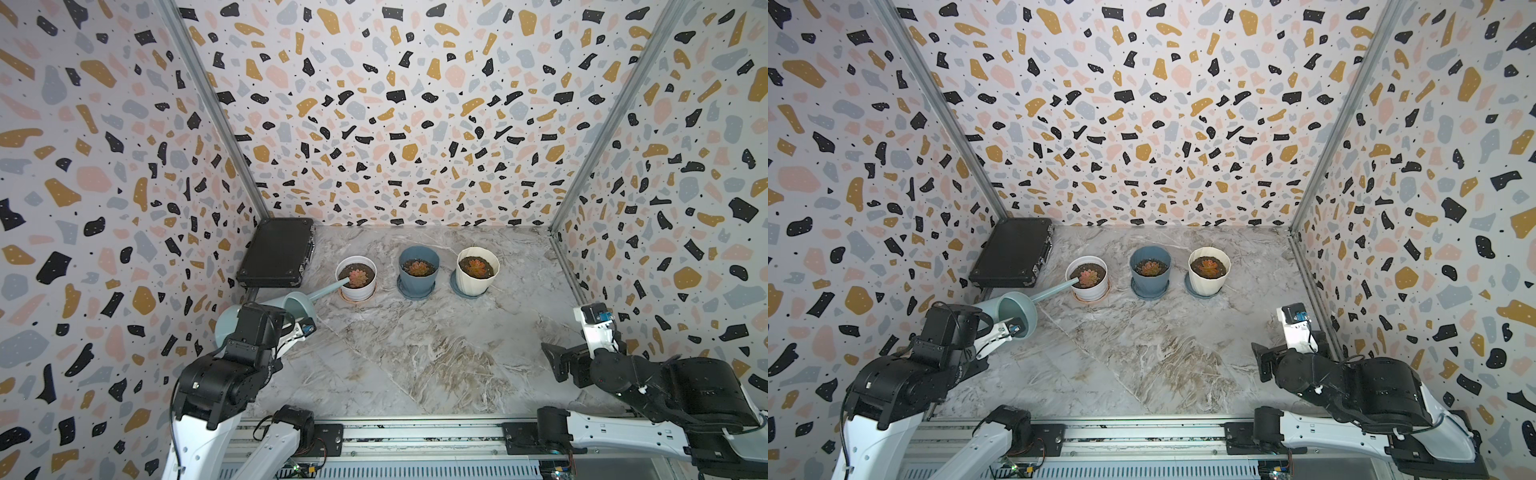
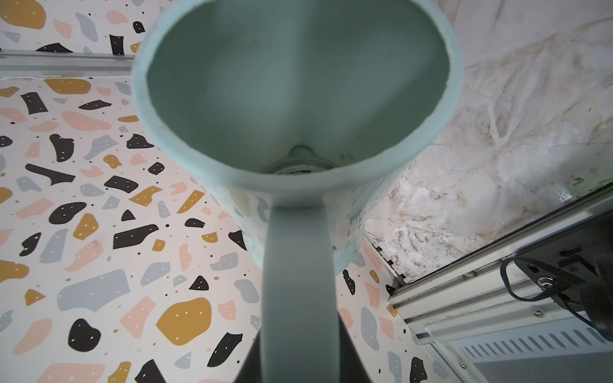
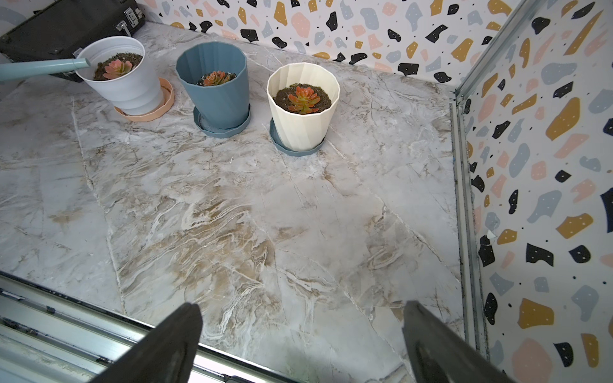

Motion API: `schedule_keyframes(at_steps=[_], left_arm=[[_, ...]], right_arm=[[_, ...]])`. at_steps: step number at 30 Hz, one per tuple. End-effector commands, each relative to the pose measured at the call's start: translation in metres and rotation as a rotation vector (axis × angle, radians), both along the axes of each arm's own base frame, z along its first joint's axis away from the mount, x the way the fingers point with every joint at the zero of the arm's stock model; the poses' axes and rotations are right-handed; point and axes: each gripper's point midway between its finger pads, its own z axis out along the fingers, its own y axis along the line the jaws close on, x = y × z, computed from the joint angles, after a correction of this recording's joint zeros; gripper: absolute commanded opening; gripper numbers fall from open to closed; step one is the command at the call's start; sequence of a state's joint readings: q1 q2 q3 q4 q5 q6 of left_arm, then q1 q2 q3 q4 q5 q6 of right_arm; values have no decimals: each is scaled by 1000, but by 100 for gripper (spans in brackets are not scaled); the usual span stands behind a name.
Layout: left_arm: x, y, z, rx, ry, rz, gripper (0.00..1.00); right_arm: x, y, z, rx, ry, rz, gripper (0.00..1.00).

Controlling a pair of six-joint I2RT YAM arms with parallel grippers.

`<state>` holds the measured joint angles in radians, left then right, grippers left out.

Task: Water the succulent around the soil edge
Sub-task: Water the soil of the potted plant with water.

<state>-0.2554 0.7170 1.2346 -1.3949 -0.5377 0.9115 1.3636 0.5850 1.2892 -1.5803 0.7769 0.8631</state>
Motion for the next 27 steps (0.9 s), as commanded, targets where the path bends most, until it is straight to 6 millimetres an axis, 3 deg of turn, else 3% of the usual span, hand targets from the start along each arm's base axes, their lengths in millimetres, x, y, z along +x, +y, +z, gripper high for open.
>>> schedule_keyframes(at_steps=[1,27], left_arm=[[3,0,5,-13,-46,10,0],[10,-11,13,-24,-24,-38,0]], right_arm=[[-6,-34,-15,-217,33,1,99],[-7,-36,-19,-208,37,-2,99]])
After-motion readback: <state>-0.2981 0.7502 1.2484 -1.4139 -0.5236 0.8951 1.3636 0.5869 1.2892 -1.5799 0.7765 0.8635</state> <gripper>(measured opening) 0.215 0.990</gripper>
